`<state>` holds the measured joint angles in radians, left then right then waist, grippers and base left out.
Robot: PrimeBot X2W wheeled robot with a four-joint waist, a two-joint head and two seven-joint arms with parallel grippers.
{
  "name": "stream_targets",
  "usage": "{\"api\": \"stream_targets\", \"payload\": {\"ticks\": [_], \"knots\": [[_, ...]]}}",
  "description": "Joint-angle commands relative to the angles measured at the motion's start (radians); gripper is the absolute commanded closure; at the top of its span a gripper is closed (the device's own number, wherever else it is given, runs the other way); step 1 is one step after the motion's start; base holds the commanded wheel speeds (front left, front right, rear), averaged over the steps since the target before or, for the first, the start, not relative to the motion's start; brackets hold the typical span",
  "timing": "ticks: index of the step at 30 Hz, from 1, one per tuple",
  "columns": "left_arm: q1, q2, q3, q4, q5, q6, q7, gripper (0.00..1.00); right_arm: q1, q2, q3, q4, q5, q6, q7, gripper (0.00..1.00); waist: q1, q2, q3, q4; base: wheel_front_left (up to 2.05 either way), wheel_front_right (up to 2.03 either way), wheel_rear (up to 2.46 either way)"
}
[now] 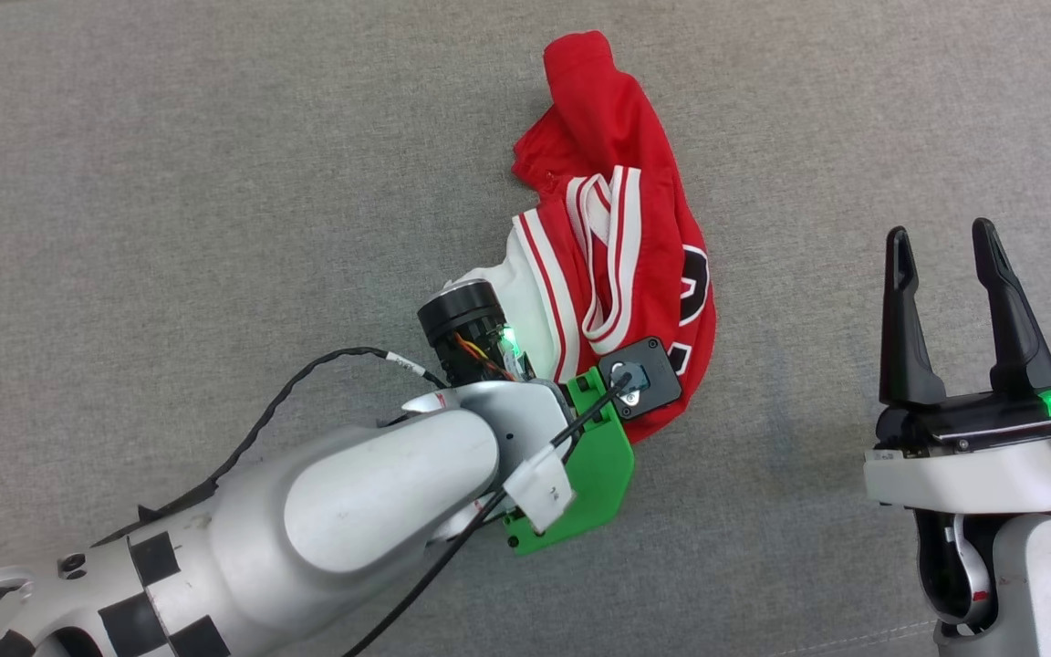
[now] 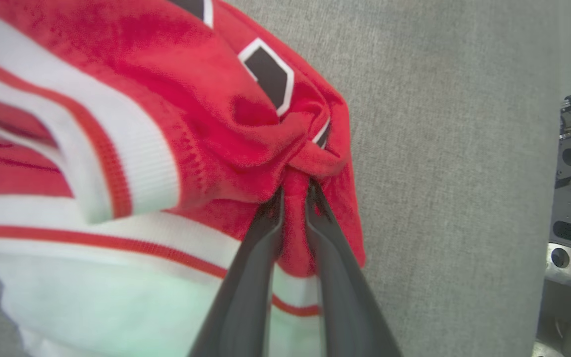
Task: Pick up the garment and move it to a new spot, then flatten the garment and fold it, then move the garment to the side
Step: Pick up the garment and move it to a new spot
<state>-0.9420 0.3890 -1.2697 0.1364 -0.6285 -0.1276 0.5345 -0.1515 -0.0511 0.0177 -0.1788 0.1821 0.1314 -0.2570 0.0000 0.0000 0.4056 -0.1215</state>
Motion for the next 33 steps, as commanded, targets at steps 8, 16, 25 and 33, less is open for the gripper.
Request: {"api": "stream_targets", "payload": {"ticks": [8,16,25,33], "knots": [[-0.039,-0.029,0.025,0.171,-0.008,-0.003,-0.405,0.00,0.039,0.001,-0.001,0.029,-0.016,-0.001,-0.005,0.00,0.0000,0.0000,-0.117,0.049,0.00,0.00,0.00],[0.034,-0.034,0.144,0.271,0.009,0.134,-0.720,0.00,0.104,0.001,-0.015,0.048,-0.030,-0.001,-0.005,0.00,0.0000,0.0000,-0.207,0.096,0.00,0.00,0.00],[0.223,0.016,0.359,0.202,0.043,0.355,-0.795,0.00,0.148,0.001,-0.047,0.069,-0.042,-0.001,-0.005,0.00,0.0000,0.0000,-0.252,0.147,0.00,0.00,0.00],[0.506,0.034,0.636,0.029,0.196,0.474,-0.796,0.00,0.167,0.001,-0.060,0.086,-0.051,-0.001,-0.005,0.00,0.0000,0.0000,-0.282,0.179,0.00,0.00,0.00]]}}
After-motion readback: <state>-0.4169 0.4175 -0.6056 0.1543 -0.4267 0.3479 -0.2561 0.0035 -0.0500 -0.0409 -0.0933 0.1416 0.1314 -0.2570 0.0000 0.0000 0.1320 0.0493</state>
